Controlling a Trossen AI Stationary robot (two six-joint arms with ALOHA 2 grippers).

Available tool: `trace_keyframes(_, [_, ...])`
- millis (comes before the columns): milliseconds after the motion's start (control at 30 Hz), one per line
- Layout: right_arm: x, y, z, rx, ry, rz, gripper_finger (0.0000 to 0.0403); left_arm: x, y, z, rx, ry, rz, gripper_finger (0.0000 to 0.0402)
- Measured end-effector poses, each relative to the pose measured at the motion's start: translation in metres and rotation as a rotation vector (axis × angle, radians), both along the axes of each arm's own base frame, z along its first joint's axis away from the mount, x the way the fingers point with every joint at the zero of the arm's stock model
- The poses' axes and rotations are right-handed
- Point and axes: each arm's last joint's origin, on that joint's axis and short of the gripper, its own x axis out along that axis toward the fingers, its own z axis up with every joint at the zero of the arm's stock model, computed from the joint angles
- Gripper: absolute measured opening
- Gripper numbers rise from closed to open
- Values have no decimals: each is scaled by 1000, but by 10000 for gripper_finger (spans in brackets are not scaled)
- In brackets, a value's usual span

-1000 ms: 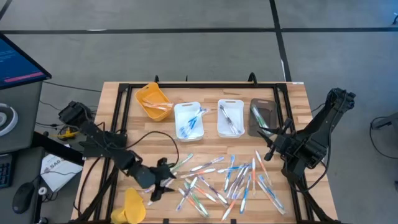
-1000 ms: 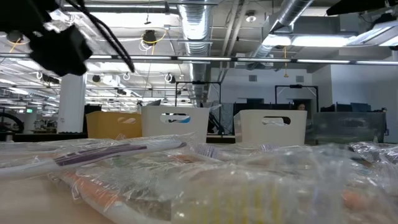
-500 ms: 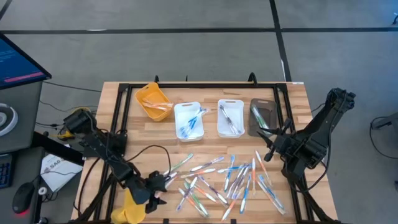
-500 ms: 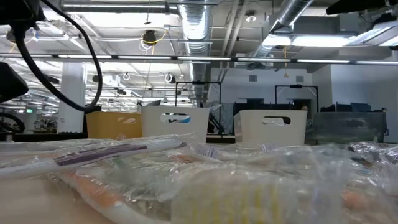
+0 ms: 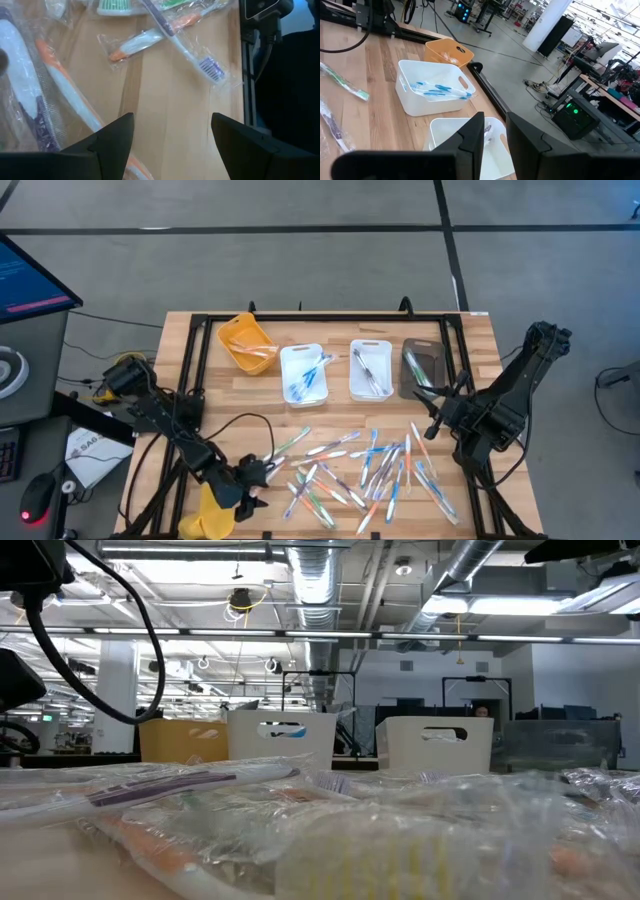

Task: Pick & Place Toothbrushes
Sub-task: Put the orange toothbrush into the orange bin

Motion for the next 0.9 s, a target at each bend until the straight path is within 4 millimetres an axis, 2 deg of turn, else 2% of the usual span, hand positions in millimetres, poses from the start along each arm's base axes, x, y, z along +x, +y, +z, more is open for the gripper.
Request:
trace_keyframes(233, [0, 0, 0, 0, 0, 0, 75, -6, 7, -7, 50, 87, 54, 251])
trace_keyframes(533, [0, 0, 0, -2, 2, 1, 75, -2, 10, -6, 45, 89, 75, 218])
trace_keyframes(900, [0, 0, 0, -2, 1, 1, 75, -6, 15, 19, 26, 13, 71, 199])
